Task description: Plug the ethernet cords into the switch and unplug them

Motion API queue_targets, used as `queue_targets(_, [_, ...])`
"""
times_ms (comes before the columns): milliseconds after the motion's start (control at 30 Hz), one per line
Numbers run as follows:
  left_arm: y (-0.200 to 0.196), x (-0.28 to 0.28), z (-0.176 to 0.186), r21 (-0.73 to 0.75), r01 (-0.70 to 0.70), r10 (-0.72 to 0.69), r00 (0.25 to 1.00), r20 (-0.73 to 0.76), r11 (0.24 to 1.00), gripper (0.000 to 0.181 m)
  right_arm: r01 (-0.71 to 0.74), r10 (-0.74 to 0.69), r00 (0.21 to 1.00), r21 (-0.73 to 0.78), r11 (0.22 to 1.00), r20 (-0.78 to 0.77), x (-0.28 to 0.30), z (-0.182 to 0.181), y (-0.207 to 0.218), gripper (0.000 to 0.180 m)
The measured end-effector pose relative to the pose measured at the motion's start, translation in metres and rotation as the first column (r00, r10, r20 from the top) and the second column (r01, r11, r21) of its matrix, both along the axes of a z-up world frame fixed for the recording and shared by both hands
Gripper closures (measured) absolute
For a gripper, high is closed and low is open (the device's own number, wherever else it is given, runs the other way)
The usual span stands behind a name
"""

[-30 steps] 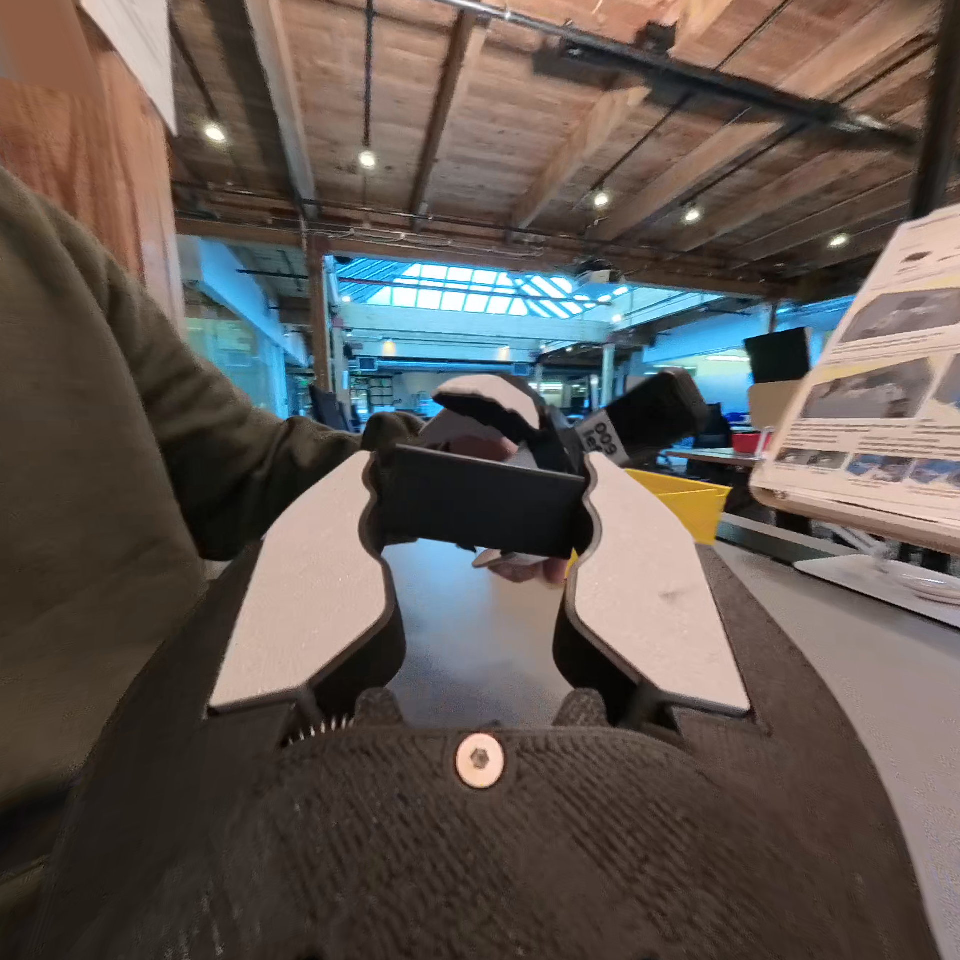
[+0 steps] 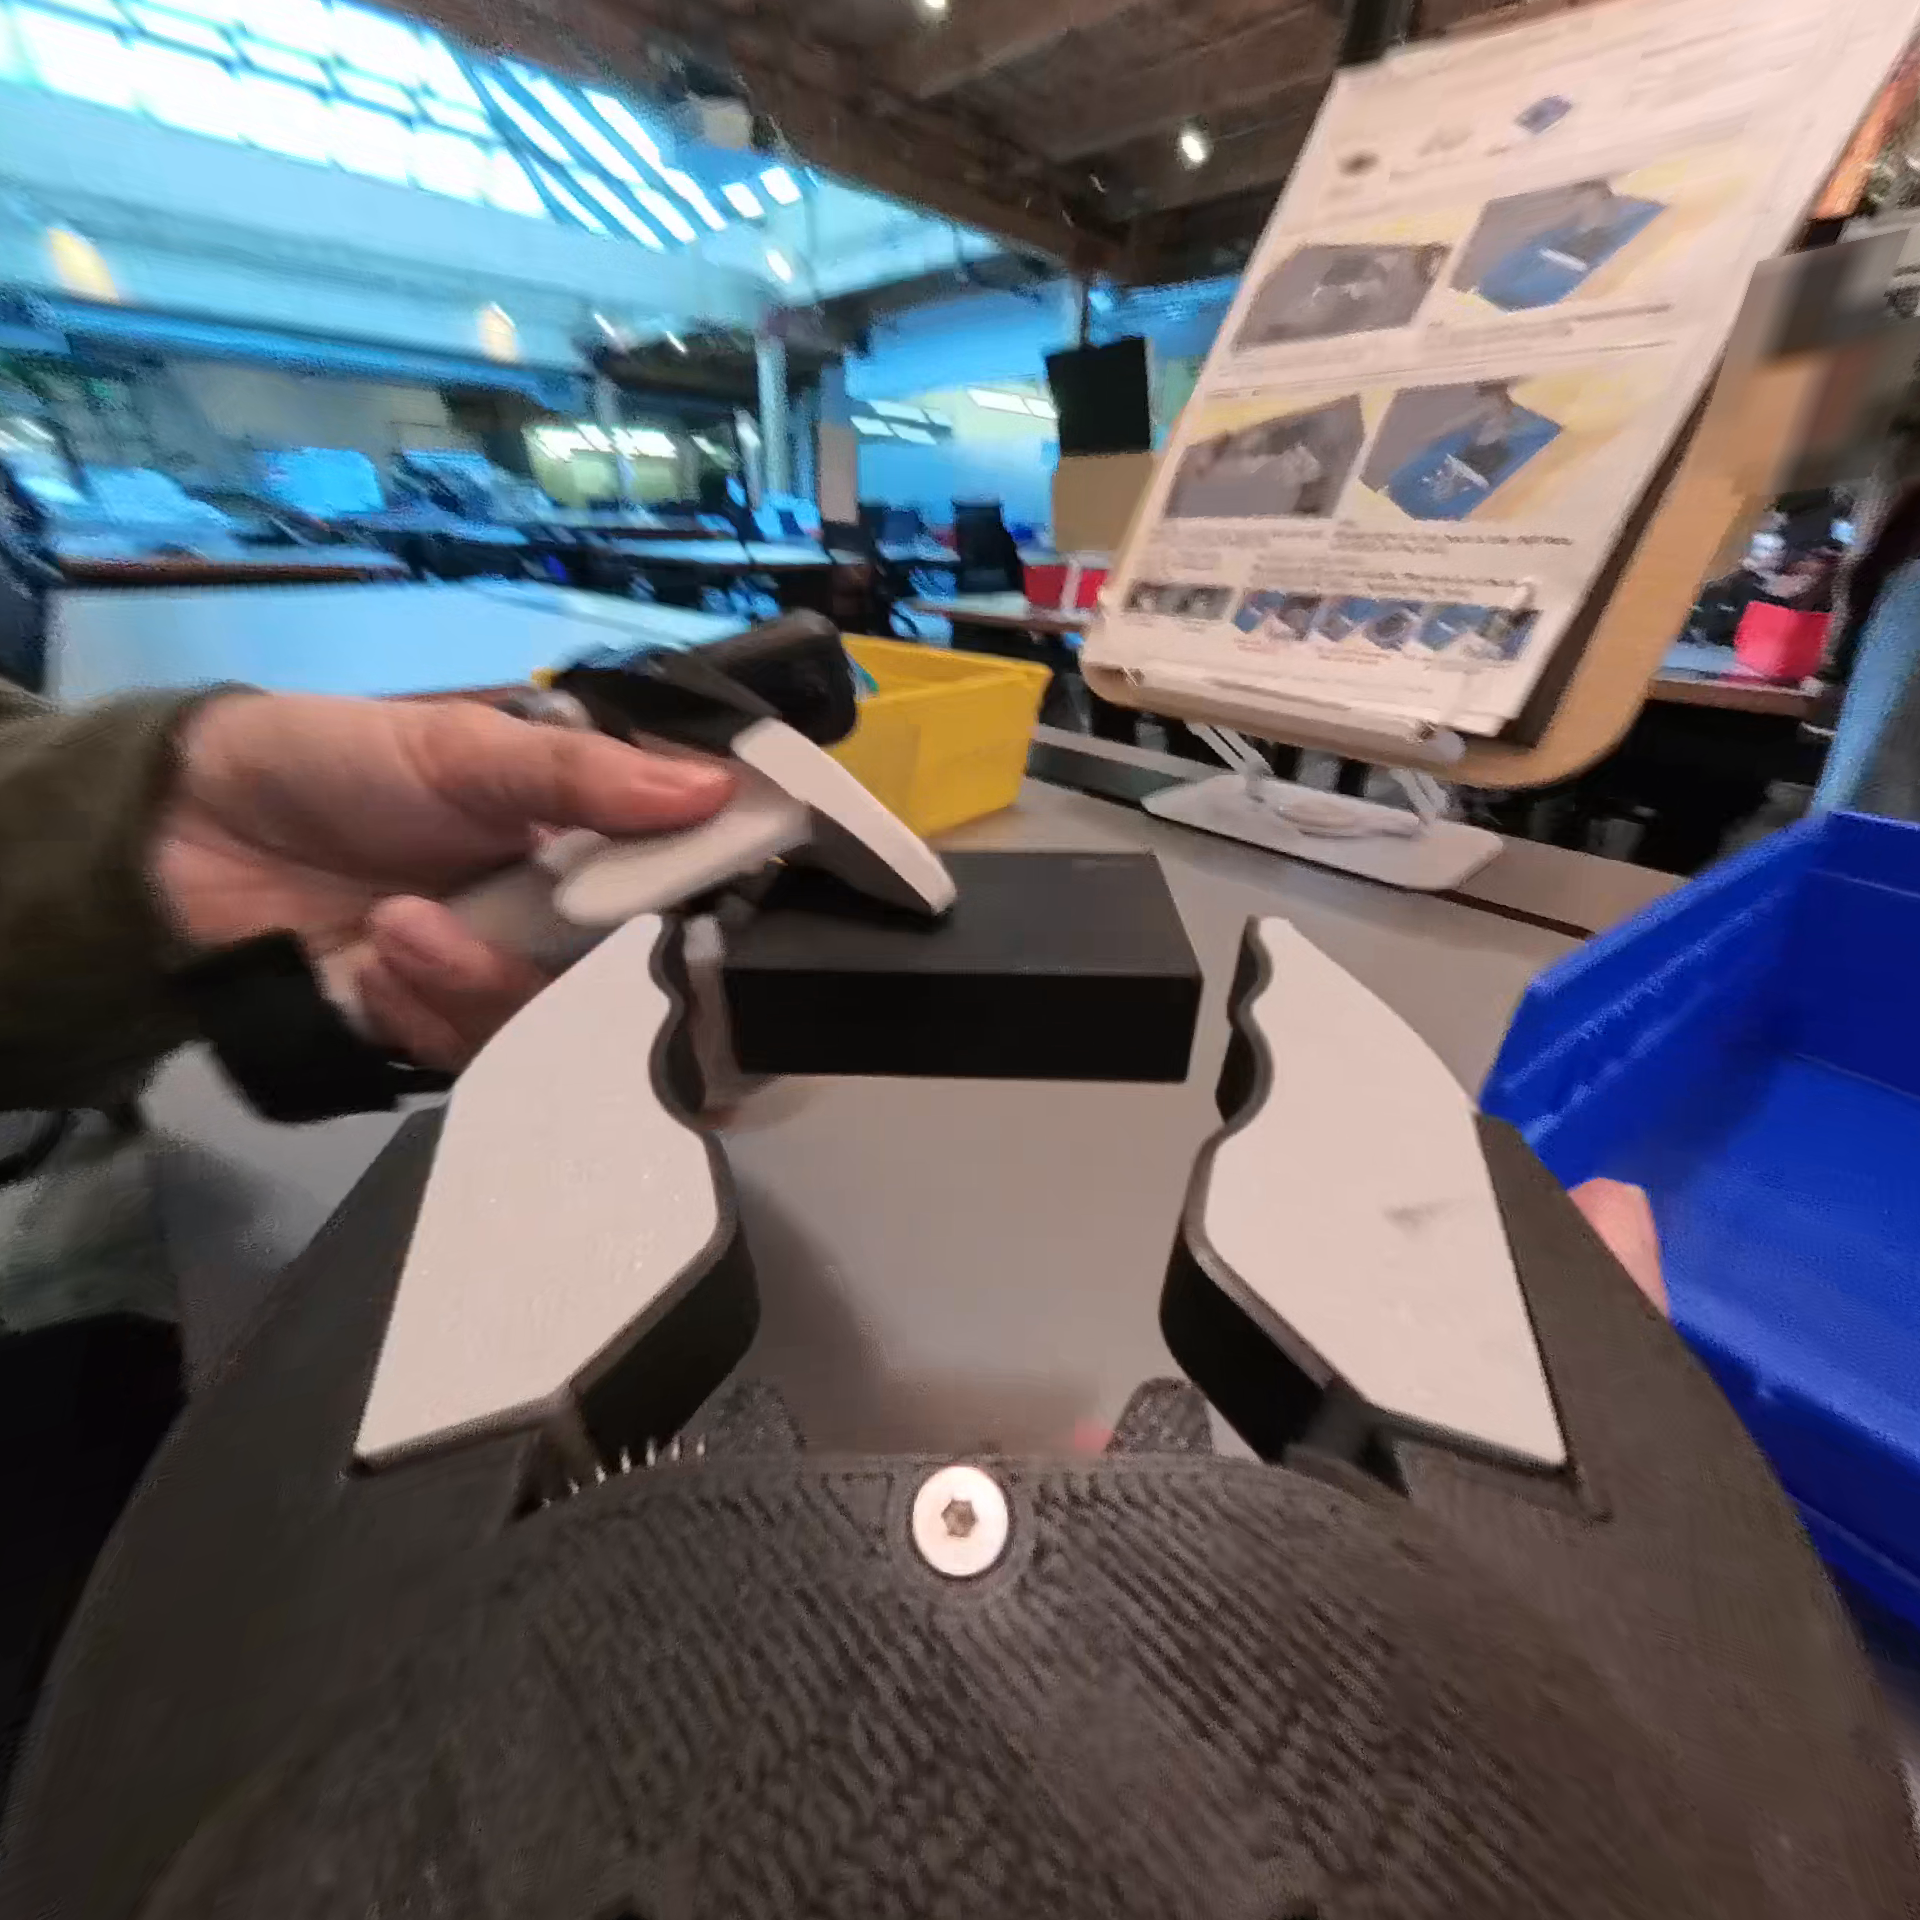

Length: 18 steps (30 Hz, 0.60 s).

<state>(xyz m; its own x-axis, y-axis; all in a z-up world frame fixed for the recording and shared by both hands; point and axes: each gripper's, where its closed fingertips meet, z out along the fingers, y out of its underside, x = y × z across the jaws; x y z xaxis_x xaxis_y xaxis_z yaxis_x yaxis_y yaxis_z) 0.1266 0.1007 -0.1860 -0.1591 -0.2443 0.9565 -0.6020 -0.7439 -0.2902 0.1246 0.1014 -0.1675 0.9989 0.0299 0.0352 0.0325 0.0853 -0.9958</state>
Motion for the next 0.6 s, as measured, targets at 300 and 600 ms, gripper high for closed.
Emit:
queue_targets(300, [-0.038,-0.006,0.013,0.112,0.053,-0.066,0.991,0.113,0.992,0.147,-0.027,0.027,0.991,0.000,1.000,0.128,-0.003,-0.001,-0.006,0.068])
queue_targets(600, [-0.055,-0.028,0.025,0.043,0.438,-0.440,0.890,0.117,0.898,0.116,-0.399,0.421,0.905,0.236,0.886,-0.053,-0.028,0.036,-0.041,0.074])
